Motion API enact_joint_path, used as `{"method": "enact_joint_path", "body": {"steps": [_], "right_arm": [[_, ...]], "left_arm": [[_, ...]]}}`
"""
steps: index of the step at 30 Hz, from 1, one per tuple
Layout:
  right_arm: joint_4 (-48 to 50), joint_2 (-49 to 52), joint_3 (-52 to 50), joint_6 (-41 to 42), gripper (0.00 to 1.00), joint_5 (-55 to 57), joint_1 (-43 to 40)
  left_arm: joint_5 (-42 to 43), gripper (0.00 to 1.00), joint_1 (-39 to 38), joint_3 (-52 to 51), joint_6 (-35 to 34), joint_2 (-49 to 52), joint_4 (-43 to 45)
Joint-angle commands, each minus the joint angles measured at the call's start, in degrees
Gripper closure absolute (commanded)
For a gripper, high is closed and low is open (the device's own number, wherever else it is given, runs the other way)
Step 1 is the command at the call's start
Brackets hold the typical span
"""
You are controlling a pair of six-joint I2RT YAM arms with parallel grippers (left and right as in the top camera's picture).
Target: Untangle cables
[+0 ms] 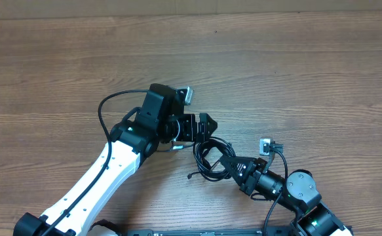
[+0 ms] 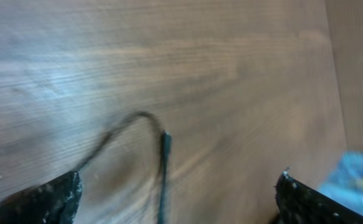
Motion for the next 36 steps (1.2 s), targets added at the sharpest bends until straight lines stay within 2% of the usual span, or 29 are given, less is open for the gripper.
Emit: {"method": "enact_joint_path", "body": {"steps": [1, 2, 3, 4, 8, 9, 11, 14, 19, 24, 29, 30, 32, 34, 36], "right_arm": [[3.52, -0.35, 1.14, -5.11, 0.96, -2.99, 0.28], [4.87, -0.35, 1.14, -6.40, 0.96, -3.50, 0.28], [5.92, -0.37, 1.14, -6.97, 0.96, -3.65, 0.28], [6.69, -0.37, 1.14, -6.95, 0.96, -3.63, 0.28], [6.93, -0.35, 1.14, -6.86, 0.96, -2.43, 0.26], [8.66, -0.35, 1.14, -6.47, 0.96, 0.81, 0.26], [10.36, -0.37, 1.14, -5.64, 0.96, 3.91, 0.26], [11.80, -0.37, 1.14, -0.22, 0.96, 11.32, 0.26], [11.52, -0.35, 1.14, 1.49, 0.96, 21.90, 0.26], [9.31, 0.85, 1.14, 1.42, 0.96, 33.68, 0.26], [9.97, 9.64, 1.14, 1.09, 0.96, 33.64, 0.28], [11.91, 13.09, 1.14, 1.07, 0.96, 31.36, 0.28], [18.58, 18.97, 1.14, 0.39, 0.95, 25.14, 0.28], [23.10, 22.97, 1.14, -4.44, 0.96, 18.75, 0.28], [23.41, 25.49, 1.14, -5.05, 0.96, 15.10, 0.28]], "left_arm": [[5.01, 0.09, -0.02, 0.94, 5.16, -0.02, -2.86], [4.98, 0.13, -0.02, 0.94, 5.86, -0.02, -4.04], [4.98, 0.21, -0.02, 0.94, 7.08, -0.02, -5.27], [4.94, 0.34, -0.02, 0.94, 7.85, -0.02, -6.51], [3.32, 0.59, -0.02, 0.94, 7.82, -0.02, -8.76], [0.46, 0.79, -0.02, 0.94, 7.80, -0.02, -10.78], [0.22, 0.81, -0.02, 0.94, 7.80, -0.02, -11.67], [0.24, 0.84, -0.02, 0.92, 7.80, -0.02, -12.46], [0.28, 0.96, -0.02, 0.87, 7.80, -0.02, -13.33], [0.96, 0.96, -0.02, 0.87, 7.78, -0.02, -14.62], [7.93, 0.95, -0.02, 0.87, 7.54, -0.02, -12.72], [7.61, 0.88, -0.02, 0.87, 7.58, -0.02, -12.28], [3.39, 0.63, -0.02, 0.87, 7.56, -0.02, -12.02], [-1.99, 0.48, 0.00, 0.87, 7.61, -0.02, -11.98], [-8.24, 0.33, 0.42, 0.87, 8.15, -0.02, -11.72]]}}
